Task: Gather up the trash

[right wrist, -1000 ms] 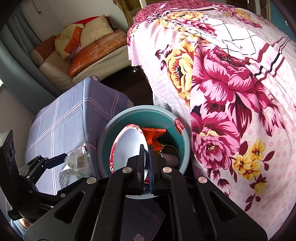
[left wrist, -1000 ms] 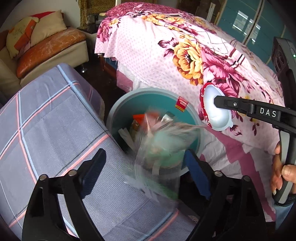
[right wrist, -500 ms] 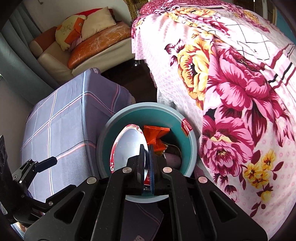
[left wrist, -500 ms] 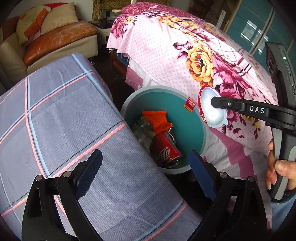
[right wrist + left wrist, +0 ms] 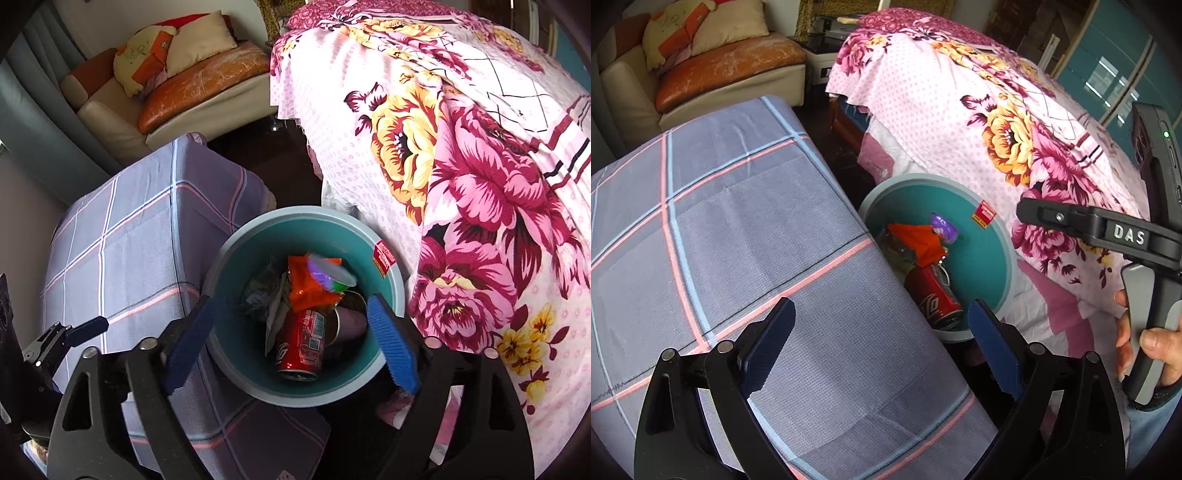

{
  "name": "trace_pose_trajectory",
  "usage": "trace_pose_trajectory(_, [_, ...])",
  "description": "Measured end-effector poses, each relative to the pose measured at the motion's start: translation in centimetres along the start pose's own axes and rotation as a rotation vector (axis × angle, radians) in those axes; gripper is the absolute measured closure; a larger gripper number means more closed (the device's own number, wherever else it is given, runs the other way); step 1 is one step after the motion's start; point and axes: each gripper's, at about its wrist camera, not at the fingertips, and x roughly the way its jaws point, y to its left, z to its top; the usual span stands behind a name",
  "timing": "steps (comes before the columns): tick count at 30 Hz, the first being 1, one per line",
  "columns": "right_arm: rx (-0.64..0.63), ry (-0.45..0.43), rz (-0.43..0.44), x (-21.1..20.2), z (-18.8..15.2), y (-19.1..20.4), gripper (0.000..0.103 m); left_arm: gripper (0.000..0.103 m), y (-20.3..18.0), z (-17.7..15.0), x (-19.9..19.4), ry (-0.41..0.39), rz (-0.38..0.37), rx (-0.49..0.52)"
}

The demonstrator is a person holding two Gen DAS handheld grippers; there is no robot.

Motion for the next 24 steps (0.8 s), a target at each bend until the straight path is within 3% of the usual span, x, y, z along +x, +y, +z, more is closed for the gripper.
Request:
trace_pose_trajectory(8, [-0.049, -0.007, -0.041, -2.6, -1.8, 1.4, 0.007, 0.008, 0.6, -1.1, -2.5, -0.02, 0.016, -0.042])
trace_pose_trajectory(24, [-0.154, -0.056, -0.083, -8.2, -6.6, 5.4, 0.007, 0.004, 1.4, -5.0, -8.2, -0.077, 0.071, -0.073])
